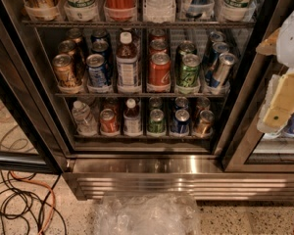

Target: Pick water bottle from bottom shelf of fridge

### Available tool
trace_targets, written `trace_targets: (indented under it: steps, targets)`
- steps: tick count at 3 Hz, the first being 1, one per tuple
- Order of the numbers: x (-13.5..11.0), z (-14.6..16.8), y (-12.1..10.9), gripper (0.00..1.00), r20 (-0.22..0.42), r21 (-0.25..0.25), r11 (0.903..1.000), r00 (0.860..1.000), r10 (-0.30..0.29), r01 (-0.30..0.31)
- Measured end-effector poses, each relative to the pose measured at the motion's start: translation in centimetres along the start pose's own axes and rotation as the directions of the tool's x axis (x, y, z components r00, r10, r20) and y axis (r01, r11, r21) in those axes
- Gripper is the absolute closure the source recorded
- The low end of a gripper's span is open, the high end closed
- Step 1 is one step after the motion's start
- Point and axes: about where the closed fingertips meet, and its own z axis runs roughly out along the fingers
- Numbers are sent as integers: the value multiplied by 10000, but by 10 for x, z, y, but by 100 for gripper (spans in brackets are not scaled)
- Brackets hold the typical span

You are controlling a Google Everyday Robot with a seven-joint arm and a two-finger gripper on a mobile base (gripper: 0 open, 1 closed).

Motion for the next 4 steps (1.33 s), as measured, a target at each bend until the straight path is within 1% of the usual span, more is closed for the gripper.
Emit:
trace_targets:
  steps: [1,2,3,4]
  targets:
    - [0,0,0,0,0,1,10000,10000,1,-1]
    - [0,-5,2,0,-85,274,9994,9997,212,-209]
    - [6,18,19,0,575,146,9886,9872,1487,-1497]
    - [-6,68,30,0,1728,-375,9624,9468,2715,-2691]
